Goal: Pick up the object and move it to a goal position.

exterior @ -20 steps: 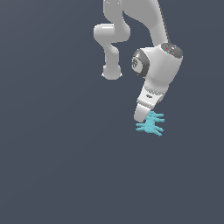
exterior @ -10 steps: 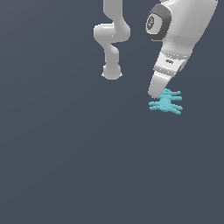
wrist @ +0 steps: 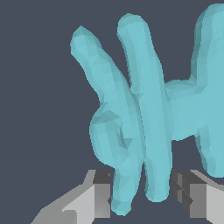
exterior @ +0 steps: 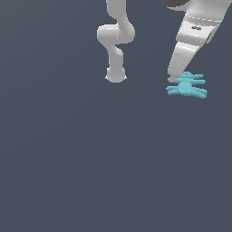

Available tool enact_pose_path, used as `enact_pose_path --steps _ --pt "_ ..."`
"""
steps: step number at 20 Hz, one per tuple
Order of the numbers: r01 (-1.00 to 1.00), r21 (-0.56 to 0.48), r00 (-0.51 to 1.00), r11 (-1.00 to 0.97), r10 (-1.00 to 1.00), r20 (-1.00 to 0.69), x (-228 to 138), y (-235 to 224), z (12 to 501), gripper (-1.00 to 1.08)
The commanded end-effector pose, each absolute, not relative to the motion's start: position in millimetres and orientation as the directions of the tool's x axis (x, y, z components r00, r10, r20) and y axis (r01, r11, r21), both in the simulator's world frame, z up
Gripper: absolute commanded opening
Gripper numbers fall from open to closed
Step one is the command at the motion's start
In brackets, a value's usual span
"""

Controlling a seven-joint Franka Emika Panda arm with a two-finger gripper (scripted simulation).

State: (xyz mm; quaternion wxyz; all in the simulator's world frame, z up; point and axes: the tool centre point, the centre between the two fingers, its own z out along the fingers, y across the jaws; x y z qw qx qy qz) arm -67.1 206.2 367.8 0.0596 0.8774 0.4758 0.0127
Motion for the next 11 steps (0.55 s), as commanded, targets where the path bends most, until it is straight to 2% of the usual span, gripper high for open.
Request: enact_pose_path --steps 1,11 --pt "0.833 0.116 0.547 -0.541 0.836 -0.035 -69.0 209.4 379.3 -1.0" --pt "0.833 0.116 0.548 -0.541 0.836 -0.036 -69.0 212.7 389.7 -1.0"
